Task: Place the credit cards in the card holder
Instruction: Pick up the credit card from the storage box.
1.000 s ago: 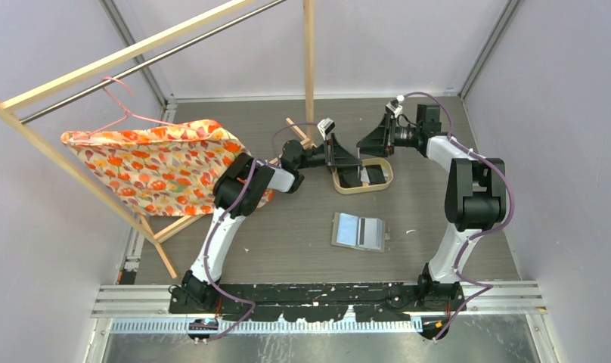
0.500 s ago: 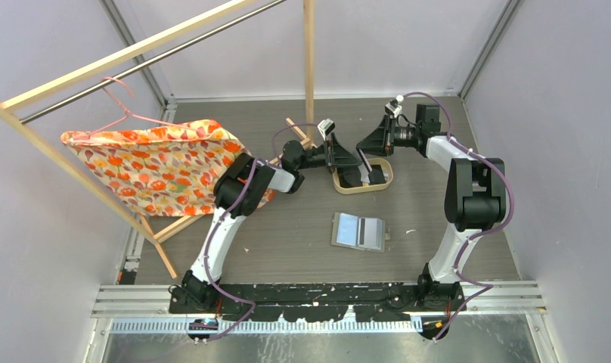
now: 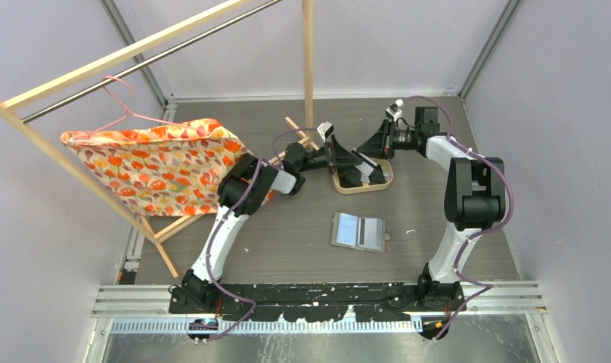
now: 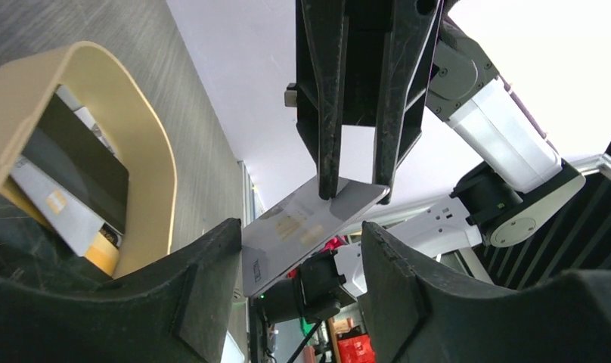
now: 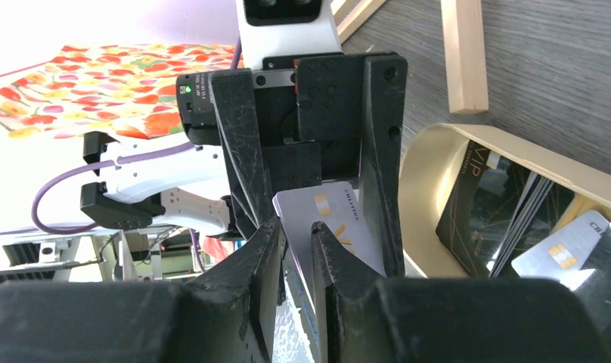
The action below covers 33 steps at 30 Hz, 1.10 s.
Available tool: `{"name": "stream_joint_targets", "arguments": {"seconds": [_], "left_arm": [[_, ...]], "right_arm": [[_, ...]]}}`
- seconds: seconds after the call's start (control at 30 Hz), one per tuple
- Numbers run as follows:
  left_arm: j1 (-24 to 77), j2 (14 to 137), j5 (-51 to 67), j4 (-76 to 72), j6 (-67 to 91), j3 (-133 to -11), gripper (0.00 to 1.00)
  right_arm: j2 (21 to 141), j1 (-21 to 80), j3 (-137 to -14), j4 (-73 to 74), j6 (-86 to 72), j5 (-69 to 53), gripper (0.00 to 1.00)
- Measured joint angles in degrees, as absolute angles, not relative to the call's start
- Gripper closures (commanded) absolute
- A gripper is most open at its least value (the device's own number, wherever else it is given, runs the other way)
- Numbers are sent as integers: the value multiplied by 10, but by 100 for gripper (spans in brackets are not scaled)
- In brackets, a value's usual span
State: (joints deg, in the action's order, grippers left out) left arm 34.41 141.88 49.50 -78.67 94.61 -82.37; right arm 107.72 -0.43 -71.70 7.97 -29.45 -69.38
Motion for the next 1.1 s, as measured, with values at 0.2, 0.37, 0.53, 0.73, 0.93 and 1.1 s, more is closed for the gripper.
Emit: {"name": "stream_joint_targets", "arguments": {"seconds": [0.2,0.37,0.53,0.73,0.93,1.1], "left_arm": [[339,1420,485,-761,940,-823,71],[337,1420,482,-756,941,-823,87],[337,1420,480,-756,941,-823,90],[336,1419,480,-745,925,-816,89],[333,1406,480,-692,873,-789,82],[333,1379,480,-670,832,-778,78]], "right_arm": [[1086,-4,-718,111,-275,-678,75],[1088,-4,-722,130,-258,-664,75],[1094,-4,-739,171,-226,-644,70],[1095,-12,-776,255,-150,-628,48],[1088,-36,-791,346,-55,-624,49],[1088,-43,-809,449,45,-622,55]]}}
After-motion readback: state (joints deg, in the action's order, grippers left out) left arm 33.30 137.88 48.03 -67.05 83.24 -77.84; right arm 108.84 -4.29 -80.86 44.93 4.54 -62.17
